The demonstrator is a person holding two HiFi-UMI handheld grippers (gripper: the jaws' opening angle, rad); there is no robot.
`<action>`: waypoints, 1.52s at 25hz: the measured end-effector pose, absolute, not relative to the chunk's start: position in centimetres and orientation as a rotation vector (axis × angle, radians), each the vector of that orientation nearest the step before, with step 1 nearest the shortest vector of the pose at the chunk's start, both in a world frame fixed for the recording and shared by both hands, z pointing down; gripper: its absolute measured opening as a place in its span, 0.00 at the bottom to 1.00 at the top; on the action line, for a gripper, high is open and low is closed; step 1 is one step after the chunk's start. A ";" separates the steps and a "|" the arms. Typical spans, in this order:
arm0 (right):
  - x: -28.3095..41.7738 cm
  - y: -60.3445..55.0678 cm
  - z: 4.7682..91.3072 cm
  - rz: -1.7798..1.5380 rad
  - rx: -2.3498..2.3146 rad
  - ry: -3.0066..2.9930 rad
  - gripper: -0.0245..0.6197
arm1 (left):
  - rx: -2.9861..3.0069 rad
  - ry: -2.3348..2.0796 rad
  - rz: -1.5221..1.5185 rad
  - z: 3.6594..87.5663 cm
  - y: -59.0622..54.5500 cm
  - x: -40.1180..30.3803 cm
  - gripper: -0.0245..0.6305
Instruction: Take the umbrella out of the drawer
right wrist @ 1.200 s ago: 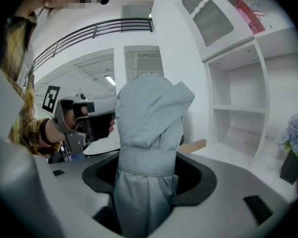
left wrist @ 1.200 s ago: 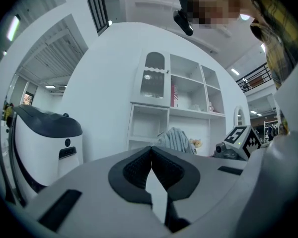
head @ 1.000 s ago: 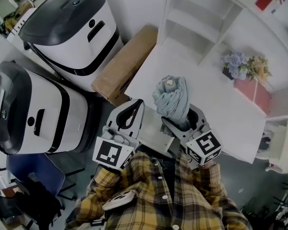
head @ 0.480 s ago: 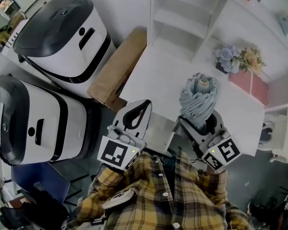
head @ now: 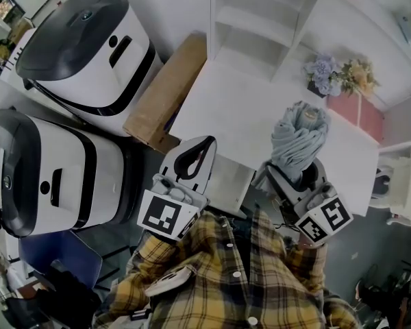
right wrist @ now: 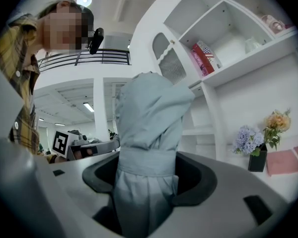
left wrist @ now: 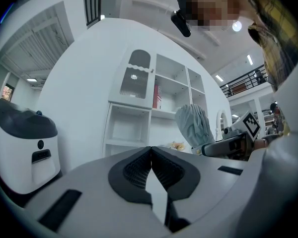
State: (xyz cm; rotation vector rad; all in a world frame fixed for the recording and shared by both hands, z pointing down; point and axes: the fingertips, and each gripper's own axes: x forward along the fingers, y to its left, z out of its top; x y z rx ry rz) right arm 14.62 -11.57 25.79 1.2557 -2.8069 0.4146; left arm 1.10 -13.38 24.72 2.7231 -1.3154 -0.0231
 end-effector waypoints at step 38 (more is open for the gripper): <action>14.8 -11.7 26.1 0.408 1.235 -2.808 0.52 | 2.702 -1.347 -0.004 24.9 -12.9 1.0 0.07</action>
